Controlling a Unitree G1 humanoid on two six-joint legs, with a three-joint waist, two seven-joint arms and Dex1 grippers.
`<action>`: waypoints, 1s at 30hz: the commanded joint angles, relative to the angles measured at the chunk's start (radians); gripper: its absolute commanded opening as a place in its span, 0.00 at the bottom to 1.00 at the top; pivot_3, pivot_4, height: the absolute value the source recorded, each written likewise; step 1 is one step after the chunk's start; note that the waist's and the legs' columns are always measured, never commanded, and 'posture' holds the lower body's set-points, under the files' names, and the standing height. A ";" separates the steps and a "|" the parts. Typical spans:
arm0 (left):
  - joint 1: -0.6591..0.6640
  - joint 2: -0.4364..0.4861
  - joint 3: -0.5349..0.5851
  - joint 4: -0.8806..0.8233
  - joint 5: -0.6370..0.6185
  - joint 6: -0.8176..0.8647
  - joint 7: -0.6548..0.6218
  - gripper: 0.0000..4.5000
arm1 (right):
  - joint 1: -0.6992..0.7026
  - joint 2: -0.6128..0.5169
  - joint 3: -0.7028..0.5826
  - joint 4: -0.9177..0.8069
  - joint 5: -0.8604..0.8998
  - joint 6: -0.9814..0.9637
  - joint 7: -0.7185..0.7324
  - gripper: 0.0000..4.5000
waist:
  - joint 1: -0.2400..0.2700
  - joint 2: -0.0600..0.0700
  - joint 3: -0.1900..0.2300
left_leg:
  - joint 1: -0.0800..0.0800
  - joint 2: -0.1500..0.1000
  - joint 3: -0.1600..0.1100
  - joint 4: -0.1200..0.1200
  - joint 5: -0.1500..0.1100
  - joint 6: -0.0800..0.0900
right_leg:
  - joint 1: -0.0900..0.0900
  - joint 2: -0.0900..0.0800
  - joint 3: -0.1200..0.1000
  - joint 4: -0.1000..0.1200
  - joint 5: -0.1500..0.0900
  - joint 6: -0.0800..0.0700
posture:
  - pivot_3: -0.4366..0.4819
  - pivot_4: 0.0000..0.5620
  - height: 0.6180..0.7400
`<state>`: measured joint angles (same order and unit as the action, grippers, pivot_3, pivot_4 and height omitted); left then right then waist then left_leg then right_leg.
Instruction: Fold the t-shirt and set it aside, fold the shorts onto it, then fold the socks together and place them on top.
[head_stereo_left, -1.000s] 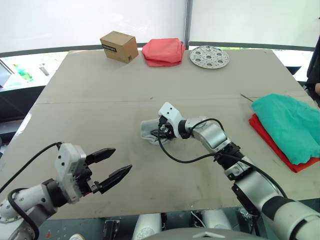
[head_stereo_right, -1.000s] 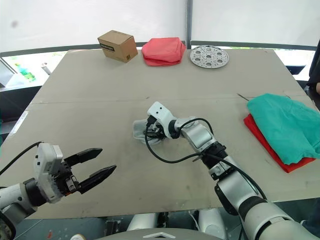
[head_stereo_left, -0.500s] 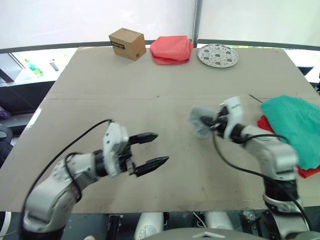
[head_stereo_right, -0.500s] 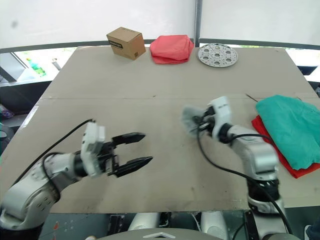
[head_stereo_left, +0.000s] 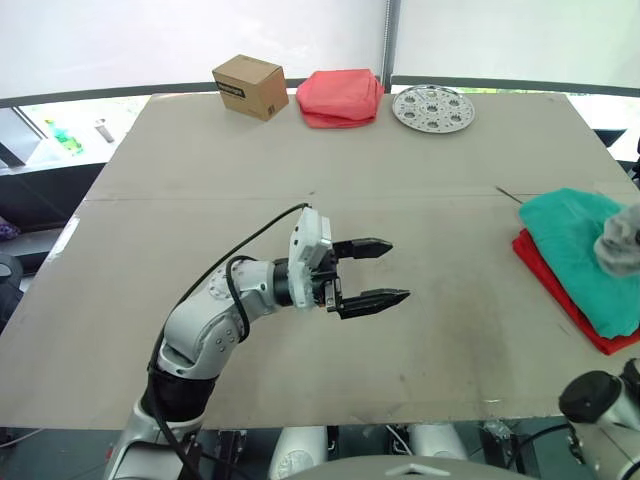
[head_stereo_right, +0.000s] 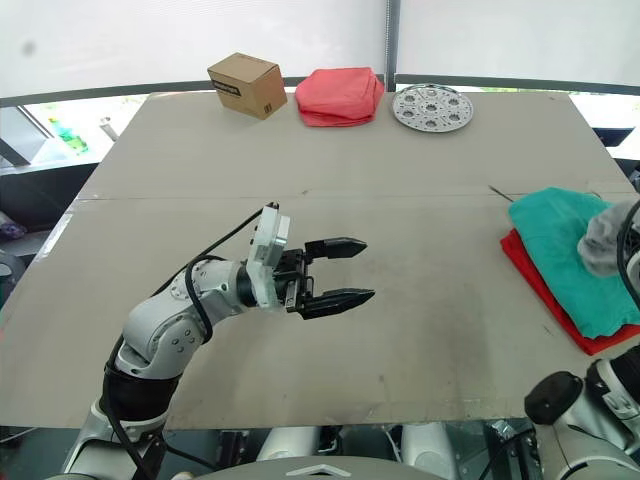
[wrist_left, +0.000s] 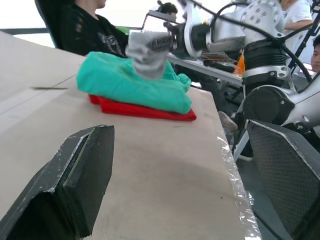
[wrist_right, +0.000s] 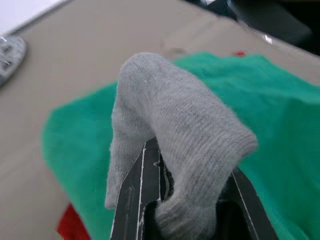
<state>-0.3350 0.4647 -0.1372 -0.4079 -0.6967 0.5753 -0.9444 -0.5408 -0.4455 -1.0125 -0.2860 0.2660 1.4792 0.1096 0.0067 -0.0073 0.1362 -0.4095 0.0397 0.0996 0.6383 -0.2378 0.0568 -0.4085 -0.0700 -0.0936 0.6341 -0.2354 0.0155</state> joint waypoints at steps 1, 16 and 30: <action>-0.045 -0.019 -0.003 0.010 0.019 -0.042 -0.009 1.00 | -0.032 -0.041 -0.081 0.094 0.026 -0.008 0.025 0.30 | 0.001 0.000 0.000 | 0.000 0.000 0.000 0.000 0.000 0.000 | 0.000 0.000 0.000 0.000 0.000 0.000 | 0.48 0.27 1.00; -0.034 -0.067 0.026 0.137 0.149 -0.083 0.148 1.00 | 0.490 -0.095 0.041 -0.538 0.139 -0.405 0.286 0.99 | -0.001 0.000 -0.001 | -0.002 0.000 -0.003 0.001 0.000 0.000 | 0.000 0.000 0.001 -0.001 -0.003 0.007 | 0.48 0.27 1.00; 0.277 0.082 0.303 -0.113 0.039 0.032 0.251 1.00 | 0.567 -0.068 0.813 -0.293 0.121 -1.037 0.640 0.99 | 0.005 -0.013 0.005 | 0.008 -0.002 -0.014 -0.003 0.000 -0.008 | 0.006 0.005 0.012 -0.008 0.003 0.002 | 0.48 0.27 1.00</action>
<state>-0.0854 0.5095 0.1041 -0.4380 -0.6095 0.5960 -0.6497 -0.0031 -0.4856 -0.1464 -0.5839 0.3659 0.5086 0.6881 0.0116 -0.0199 0.1414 -0.4014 0.0374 0.0865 0.6357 -0.2397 0.0490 -0.4020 -0.0654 -0.0809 0.6251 -0.2331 0.0185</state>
